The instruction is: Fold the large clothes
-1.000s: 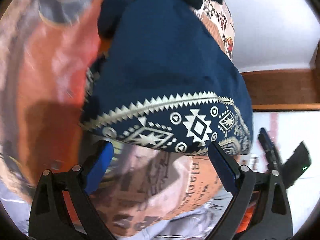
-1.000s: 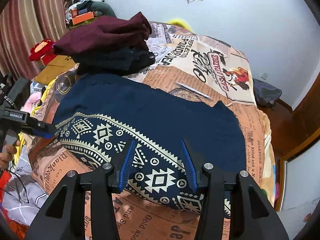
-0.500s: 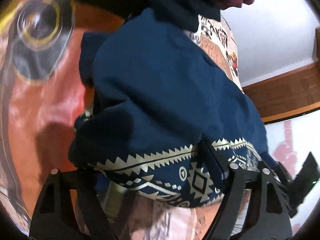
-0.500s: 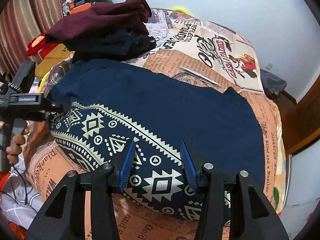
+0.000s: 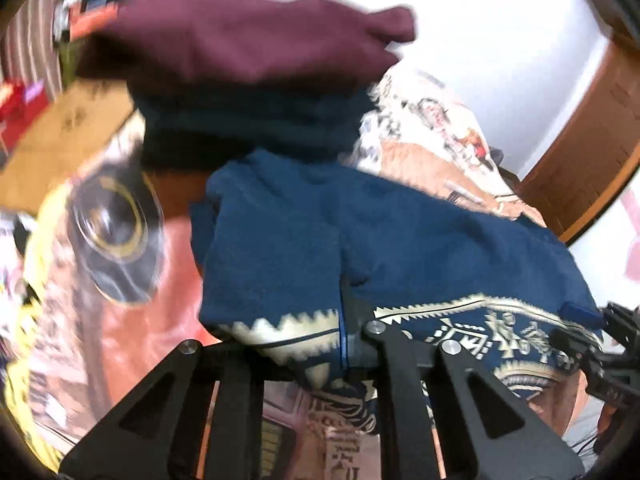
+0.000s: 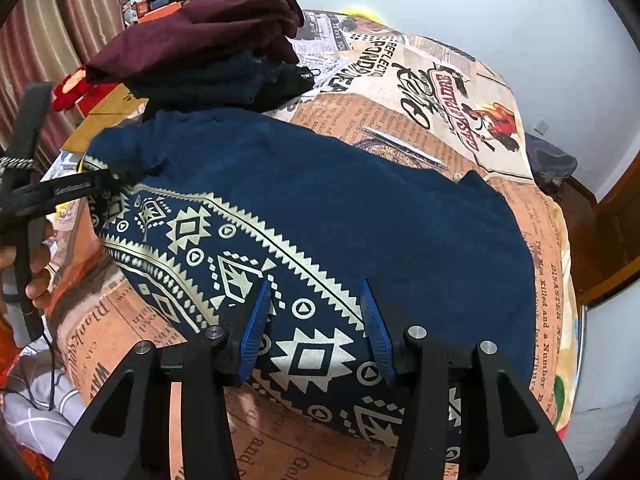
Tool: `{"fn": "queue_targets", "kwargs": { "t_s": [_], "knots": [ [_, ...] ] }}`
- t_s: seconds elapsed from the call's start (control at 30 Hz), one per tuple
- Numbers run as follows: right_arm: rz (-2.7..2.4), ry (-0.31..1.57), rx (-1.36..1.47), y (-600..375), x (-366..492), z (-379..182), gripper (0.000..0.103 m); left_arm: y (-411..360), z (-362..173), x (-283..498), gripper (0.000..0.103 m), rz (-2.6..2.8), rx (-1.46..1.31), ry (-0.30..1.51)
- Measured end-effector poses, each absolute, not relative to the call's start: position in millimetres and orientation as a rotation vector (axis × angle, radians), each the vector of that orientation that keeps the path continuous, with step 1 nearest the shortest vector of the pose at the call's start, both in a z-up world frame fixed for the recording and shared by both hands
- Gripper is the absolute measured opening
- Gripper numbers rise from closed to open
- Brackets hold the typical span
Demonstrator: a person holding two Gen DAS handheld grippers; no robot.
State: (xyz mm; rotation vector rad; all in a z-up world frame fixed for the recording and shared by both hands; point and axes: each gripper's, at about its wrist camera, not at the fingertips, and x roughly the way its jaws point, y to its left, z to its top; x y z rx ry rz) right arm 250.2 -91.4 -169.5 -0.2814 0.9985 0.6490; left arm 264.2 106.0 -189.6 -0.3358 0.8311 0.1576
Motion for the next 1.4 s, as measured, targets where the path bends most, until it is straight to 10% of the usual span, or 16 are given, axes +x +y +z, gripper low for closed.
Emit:
{"fn": "queue_targets", "kwargs": {
  "t_s": [0.97, 1.4],
  "knots": [
    [0.922, 1.158, -0.08, -25, 251, -188, 0.043, 49, -82, 220, 0.011, 0.071, 0.018, 0.564],
    [0.566, 0.967, 0.047, -184, 261, -134, 0.043, -78, -171, 286, 0.011, -0.384, 0.032, 0.934]
  ]
}}
